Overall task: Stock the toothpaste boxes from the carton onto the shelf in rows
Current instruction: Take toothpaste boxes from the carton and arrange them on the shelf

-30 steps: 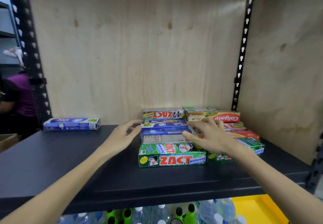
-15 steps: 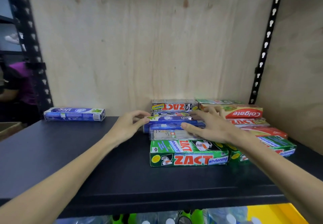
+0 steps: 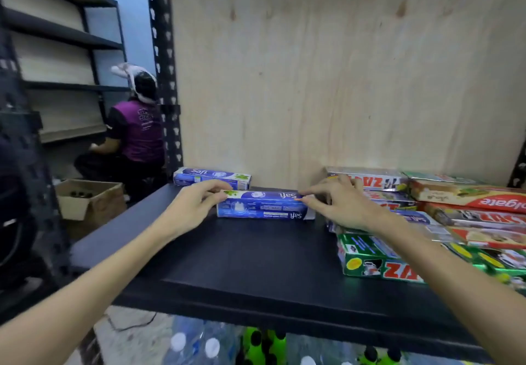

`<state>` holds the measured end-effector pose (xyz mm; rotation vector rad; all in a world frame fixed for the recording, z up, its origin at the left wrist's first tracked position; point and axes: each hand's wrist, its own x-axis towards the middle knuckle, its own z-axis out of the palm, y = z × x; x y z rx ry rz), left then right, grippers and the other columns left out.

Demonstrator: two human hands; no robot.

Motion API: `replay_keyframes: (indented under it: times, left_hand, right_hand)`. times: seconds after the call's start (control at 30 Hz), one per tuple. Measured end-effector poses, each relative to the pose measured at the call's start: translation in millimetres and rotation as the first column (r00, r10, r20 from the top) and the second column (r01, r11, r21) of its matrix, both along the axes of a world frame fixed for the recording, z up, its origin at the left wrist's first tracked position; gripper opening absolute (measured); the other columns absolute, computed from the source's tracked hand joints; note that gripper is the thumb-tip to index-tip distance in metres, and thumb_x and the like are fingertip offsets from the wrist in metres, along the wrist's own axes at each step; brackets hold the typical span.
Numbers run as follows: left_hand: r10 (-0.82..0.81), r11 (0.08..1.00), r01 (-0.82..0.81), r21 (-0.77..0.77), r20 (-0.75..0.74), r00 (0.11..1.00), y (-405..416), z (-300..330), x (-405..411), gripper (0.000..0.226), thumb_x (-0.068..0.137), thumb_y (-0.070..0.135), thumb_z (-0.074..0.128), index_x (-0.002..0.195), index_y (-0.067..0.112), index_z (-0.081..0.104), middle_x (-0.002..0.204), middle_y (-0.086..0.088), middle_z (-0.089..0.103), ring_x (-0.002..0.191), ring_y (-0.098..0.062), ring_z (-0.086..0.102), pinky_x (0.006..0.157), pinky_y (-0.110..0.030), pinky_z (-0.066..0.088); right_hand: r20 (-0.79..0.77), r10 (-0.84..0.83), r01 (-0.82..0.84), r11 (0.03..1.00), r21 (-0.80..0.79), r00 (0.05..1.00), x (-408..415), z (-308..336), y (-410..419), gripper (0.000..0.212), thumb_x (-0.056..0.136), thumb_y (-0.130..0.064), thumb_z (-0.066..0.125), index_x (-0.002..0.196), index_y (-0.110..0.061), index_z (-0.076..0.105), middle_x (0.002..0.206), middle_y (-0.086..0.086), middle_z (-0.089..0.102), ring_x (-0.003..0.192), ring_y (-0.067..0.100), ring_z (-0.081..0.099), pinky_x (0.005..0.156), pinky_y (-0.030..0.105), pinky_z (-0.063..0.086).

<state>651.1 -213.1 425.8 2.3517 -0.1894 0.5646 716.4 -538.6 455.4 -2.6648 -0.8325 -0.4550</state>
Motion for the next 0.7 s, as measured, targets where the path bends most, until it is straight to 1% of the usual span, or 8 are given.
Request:
replay_keyframes:
  times: [0.1, 0.2, 0.27, 0.4, 0.47, 0.53, 0.57, 0.7]
  left_hand:
    - [0.054, 0.998, -0.054, 0.019, 0.015, 0.998, 35.0, 0.8, -14.5, 0.016, 0.099, 0.019, 0.061, 0.110, 0.027, 0.070, 0.107, 0.009, 0.075, 0.098, -0.005, 0.071, 0.101, -0.034, 0.049]
    - [0.094, 0.995, -0.093, -0.023, 0.029, 0.995, 59.6, -3.1, -29.4, 0.016, 0.099, 0.020, 0.062, 0.109, 0.029, 0.071, 0.107, 0.006, 0.075, 0.098, -0.015, 0.071, 0.100, -0.038, 0.050]
    - [0.104, 0.992, -0.102, -0.070, 0.021, 0.994, 69.8, -6.5, -36.8, 0.016, 0.100, 0.023, 0.061, 0.109, 0.032, 0.071, 0.107, 0.007, 0.074, 0.098, -0.016, 0.070, 0.098, -0.038, 0.051]
    - [0.037, 0.976, -0.040, -0.215, -0.014, 0.999, 73.3, -9.7, -45.6, 0.017, 0.101, 0.025, 0.059, 0.113, 0.032, 0.069, 0.109, 0.005, 0.073, 0.105, -0.010, 0.068, 0.104, -0.039, 0.050]
    - [0.002, 0.962, -0.007, -0.272, -0.018, 1.000, 70.6, -9.4, -49.2, 0.017, 0.102, 0.022, 0.058, 0.114, 0.028, 0.068, 0.110, 0.003, 0.073, 0.106, -0.009, 0.068, 0.104, -0.037, 0.049]
    - [-0.070, 0.940, 0.063, -0.336, -0.010, 0.998, 67.7, -8.8, -53.9, 0.017, 0.102, 0.014, 0.058, 0.116, 0.018, 0.066, 0.113, 0.000, 0.073, 0.108, -0.009, 0.068, 0.102, -0.034, 0.050]
    - [-0.105, 0.929, 0.096, -0.358, -0.005, 0.994, 67.1, -8.7, -56.1, 0.017, 0.101, 0.010, 0.057, 0.116, 0.014, 0.064, 0.114, -0.002, 0.072, 0.109, -0.009, 0.067, 0.099, -0.031, 0.050]
    - [-0.221, 0.913, 0.200, -0.356, -0.019, 0.975, 68.0, -10.5, -58.9, 0.022, 0.093, -0.005, 0.065, 0.110, 0.008, 0.059, 0.120, -0.012, 0.065, 0.114, -0.011, 0.063, 0.097, -0.024, 0.049]
  right_hand:
    - [-0.008, 0.050, -0.050, 0.999, 0.012, 0.999, 0.9, -2.8, 31.3, 0.041, 0.088, -0.070, 0.044, 0.123, -0.058, 0.061, 0.118, -0.013, 0.070, 0.122, 0.016, 0.049, 0.103, 0.040, 0.025]
    - [0.037, 0.104, -0.106, 0.992, 0.062, 0.994, -4.7, -5.4, 56.5, 0.027, 0.091, -0.059, 0.054, 0.116, -0.059, 0.063, 0.113, -0.020, 0.072, 0.113, 0.008, 0.057, 0.099, 0.039, 0.027]
    - [0.036, 0.114, -0.117, 0.988, 0.099, 0.993, -9.3, -6.9, 66.8, 0.022, 0.091, -0.056, 0.061, 0.112, -0.057, 0.066, 0.108, -0.022, 0.072, 0.109, 0.005, 0.058, 0.102, 0.042, 0.028]
    - [-0.078, 0.156, -0.132, 0.960, 0.247, 0.985, -11.2, -10.9, 71.3, 0.023, 0.085, -0.067, 0.060, 0.103, -0.053, 0.067, 0.095, -0.025, 0.072, 0.099, -0.003, 0.062, 0.104, 0.051, 0.040]
    - [-0.105, 0.159, -0.119, 0.941, 0.318, 0.982, -10.2, -14.5, 71.2, 0.021, 0.086, -0.061, 0.066, 0.098, -0.044, 0.066, 0.095, -0.021, 0.073, 0.096, -0.004, 0.065, 0.102, 0.042, 0.045]
    - [-0.153, 0.189, -0.121, 0.921, 0.369, 0.970, -14.1, -14.5, 69.8, 0.024, 0.086, -0.051, 0.073, 0.103, -0.034, 0.066, 0.098, -0.014, 0.072, 0.090, 0.001, 0.065, 0.089, 0.018, 0.048]
    - [-0.183, 0.209, -0.127, 0.917, 0.379, 0.961, -16.4, -13.5, 67.7, 0.029, 0.085, -0.048, 0.075, 0.106, -0.032, 0.066, 0.098, -0.013, 0.070, 0.089, 0.002, 0.064, 0.085, 0.014, 0.047]
    - [-0.250, 0.196, -0.125, 0.953, 0.275, 0.948, -17.7, -14.4, 58.7, 0.041, 0.073, -0.056, 0.083, 0.107, -0.042, 0.066, 0.104, -0.027, 0.064, 0.104, -0.004, 0.056, 0.105, 0.039, 0.041]
